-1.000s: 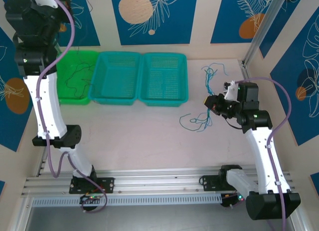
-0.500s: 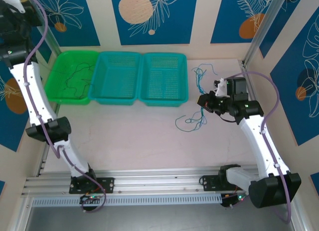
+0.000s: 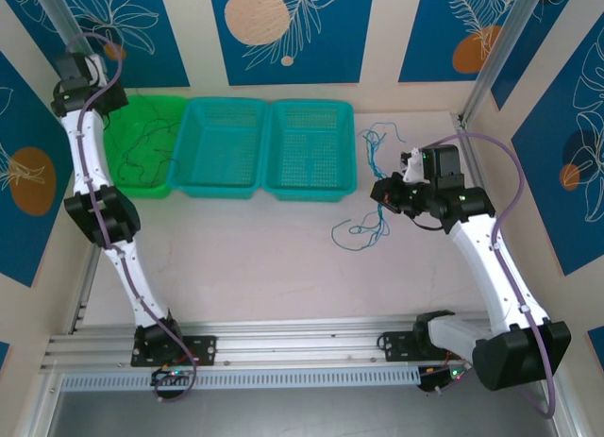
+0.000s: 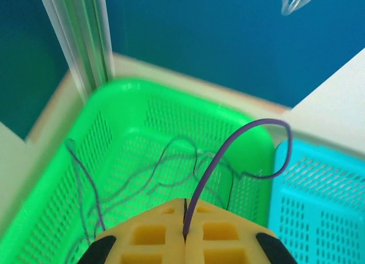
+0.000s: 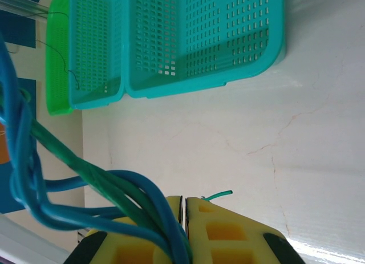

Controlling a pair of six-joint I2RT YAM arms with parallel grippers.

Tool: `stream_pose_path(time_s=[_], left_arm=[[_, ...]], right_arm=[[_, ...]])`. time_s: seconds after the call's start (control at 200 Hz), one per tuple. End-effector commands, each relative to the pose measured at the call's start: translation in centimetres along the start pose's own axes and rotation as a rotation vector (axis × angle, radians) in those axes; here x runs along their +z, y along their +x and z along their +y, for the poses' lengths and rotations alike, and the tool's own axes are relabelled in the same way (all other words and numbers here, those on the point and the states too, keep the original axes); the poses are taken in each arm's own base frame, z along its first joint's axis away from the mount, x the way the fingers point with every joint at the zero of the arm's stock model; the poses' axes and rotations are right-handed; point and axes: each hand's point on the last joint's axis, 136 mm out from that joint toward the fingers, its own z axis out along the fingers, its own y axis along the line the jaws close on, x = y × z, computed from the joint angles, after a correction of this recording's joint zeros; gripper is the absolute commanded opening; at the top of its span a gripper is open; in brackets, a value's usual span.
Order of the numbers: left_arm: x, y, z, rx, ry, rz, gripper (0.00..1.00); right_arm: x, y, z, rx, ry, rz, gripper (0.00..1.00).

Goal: Untangle the cables

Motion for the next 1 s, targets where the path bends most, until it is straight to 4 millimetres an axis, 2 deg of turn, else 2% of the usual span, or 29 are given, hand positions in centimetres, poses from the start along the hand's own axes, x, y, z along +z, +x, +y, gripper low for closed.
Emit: stream_pose_path(time_s=[0.0,0.04,0.05,0.08,0.165,0.2,0.225,0.36,0.475,0.53,0.625,0.72,0.815,0.885,0.96,0.995], left_arm=[[2.0,4.4,0.6,-0.053,0.004,0.159,0.00],[2.5,5.1,0.9,-0.058,0.003,0.183,0.00],[2.6,5.3,0.9,-0.058,0.002,0.187,0.04],[2.6,5.4,1.0,-0.060,-0.001,0.193,0.21],[1.9,4.6,0.2,-0.059,0.033,0.169,0.78],[1.2,3.8,-0.3,-0.062,0.051,0.150,0.94],[0.5,3.3,-0.7,-0.064,0.065,0.135,0.99],[-4.6,-0.3,-3.6,-0.059,0.167,0.039,1.00],[-8.9,-2.1,-6.1,-0.071,0.256,-0.007,1.00],[-11.2,-2.5,-8.5,-0.059,0.345,-0.017,1.00],[-16.1,-2.4,-14.7,0.018,0.533,-0.030,1.00],[-21.3,-0.6,-21.9,0.149,0.718,-0.041,1.00],[-25.6,2.8,-27.9,0.240,0.876,-0.068,1.00],[-28.2,5.3,-30.6,0.255,0.965,-0.096,1.00],[-29.9,8.4,-32.3,0.241,1.033,-0.089,1.00],[-30.1,9.9,-32.8,0.218,1.045,-0.071,1.00]], right_arm=[[-0.9,0.4,0.4,0.000,-0.006,-0.009,0.00],[-1.0,0.5,0.5,-0.003,-0.008,-0.010,0.00],[-1.1,0.5,0.5,-0.004,-0.008,-0.012,0.00],[-1.2,0.5,0.5,-0.005,-0.006,-0.014,0.00],[-1.5,0.6,0.5,-0.011,-0.002,-0.022,0.00],[-1.6,0.6,0.5,-0.013,-0.002,-0.025,0.00],[-1.7,0.6,0.5,-0.014,-0.001,-0.027,0.00],[-2.0,0.7,0.6,-0.011,-0.004,-0.036,0.00],[-2.1,0.7,0.7,-0.018,-0.012,-0.044,0.00],[-2.0,0.7,0.9,-0.028,-0.028,-0.039,0.00],[-1.5,1.0,1.5,-0.061,-0.070,-0.016,0.00],[-1.0,1.4,1.7,-0.106,-0.087,0.012,0.00],[-0.7,2.2,2.3,-0.168,-0.113,0.041,0.00],[-0.5,2.6,2.7,-0.189,-0.125,0.059,0.00],[-0.3,3.2,3.0,-0.205,-0.136,0.082,0.00],[-0.1,3.4,3.1,-0.212,-0.139,0.094,0.00]])
